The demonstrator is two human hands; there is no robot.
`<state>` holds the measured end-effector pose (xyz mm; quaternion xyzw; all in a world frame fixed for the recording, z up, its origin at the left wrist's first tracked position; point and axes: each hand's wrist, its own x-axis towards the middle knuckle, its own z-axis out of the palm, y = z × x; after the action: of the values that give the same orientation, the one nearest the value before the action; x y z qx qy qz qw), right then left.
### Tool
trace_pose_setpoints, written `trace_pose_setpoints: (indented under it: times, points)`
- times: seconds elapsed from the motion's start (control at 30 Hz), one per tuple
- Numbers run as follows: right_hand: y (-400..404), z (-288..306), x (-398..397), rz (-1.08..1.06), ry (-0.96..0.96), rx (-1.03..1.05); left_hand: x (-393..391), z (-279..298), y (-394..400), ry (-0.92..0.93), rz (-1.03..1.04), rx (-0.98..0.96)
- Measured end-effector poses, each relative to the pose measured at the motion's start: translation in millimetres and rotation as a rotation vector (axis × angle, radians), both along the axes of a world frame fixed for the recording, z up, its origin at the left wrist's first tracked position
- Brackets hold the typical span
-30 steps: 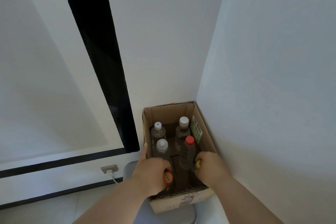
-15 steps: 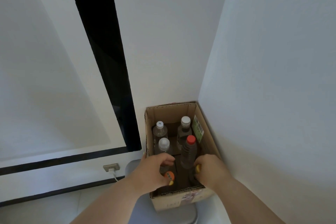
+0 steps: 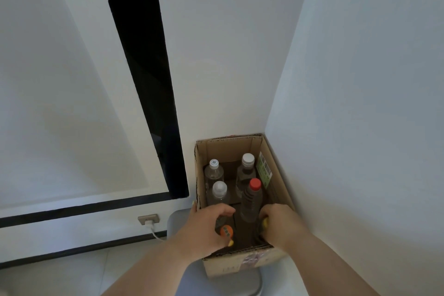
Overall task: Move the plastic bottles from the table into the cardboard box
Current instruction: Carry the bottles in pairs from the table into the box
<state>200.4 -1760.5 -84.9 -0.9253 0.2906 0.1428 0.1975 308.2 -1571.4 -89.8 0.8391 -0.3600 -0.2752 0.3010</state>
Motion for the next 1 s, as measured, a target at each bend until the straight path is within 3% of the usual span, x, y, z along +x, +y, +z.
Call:
trace_pose_setpoints:
  times: [0.4, 0.6, 1.0]
  points:
    - [13.2, 18.0, -4.8, 0.014, -0.080, 0.101, 2.9, 14.9, 13.6, 0.072, 0.061, -0.074]
    - [35.4, 44.7, -18.7, -0.121, -0.315, 0.017, 5.4, 39.1, 39.0, 0.037, 0.084, -0.113]
    - [134.2, 123.7, -73.5, -0.085, -0.722, -0.040, -37.6, 125.0, 131.9, -0.075, 0.095, -0.339]
